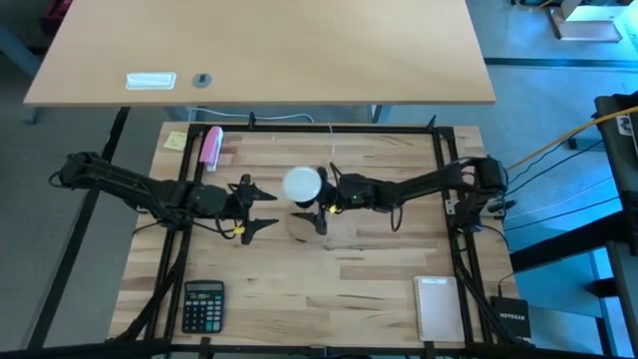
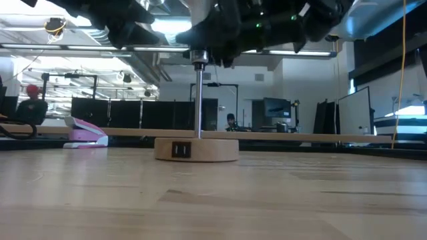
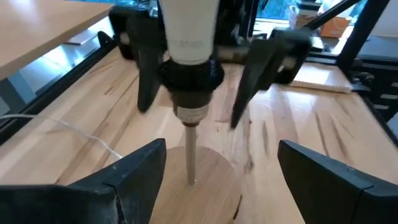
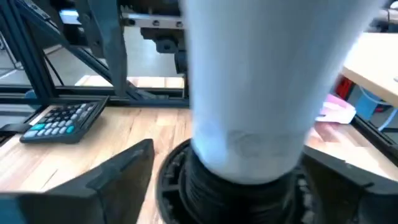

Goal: Screw lightbulb
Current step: Insert the lightbulb into the desk lamp, then remove the lightbulb from the desk lamp

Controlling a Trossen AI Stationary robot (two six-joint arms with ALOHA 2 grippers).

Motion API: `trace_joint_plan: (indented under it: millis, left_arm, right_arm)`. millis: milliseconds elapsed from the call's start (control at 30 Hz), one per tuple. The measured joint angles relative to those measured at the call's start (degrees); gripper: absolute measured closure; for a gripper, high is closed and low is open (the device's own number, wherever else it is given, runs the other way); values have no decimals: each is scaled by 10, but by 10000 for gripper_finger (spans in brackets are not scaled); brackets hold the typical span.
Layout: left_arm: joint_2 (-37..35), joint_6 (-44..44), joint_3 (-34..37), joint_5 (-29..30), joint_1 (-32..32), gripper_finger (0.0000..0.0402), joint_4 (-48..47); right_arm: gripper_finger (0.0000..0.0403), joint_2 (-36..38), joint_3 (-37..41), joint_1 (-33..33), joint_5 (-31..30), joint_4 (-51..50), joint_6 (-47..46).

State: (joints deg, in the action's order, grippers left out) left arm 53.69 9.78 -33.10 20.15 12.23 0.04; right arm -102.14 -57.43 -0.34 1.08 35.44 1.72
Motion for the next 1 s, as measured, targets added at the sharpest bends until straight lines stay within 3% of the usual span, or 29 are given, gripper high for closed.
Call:
trace_joint_plan:
  millis: [167,600,700,833,1000]
  left_arm:
    - [3,-1,0,7,-11,101,1]
    - [31,19,0,9,-47,101,13]
    - [80,4,15,21,-47,103,83]
    - [158,-18,56,15,-43,114,259]
    - [211,-25,57,14,-47,127,355]
  right_arm:
    - [42,50,1,0,0,-102,0]
    - [43,243,1,0,-36,-447,1]
    - [43,276,1,0,-36,-470,1]
    - [43,301,28,0,-15,-437,1]
    - [43,314,87,0,-12,-350,8]
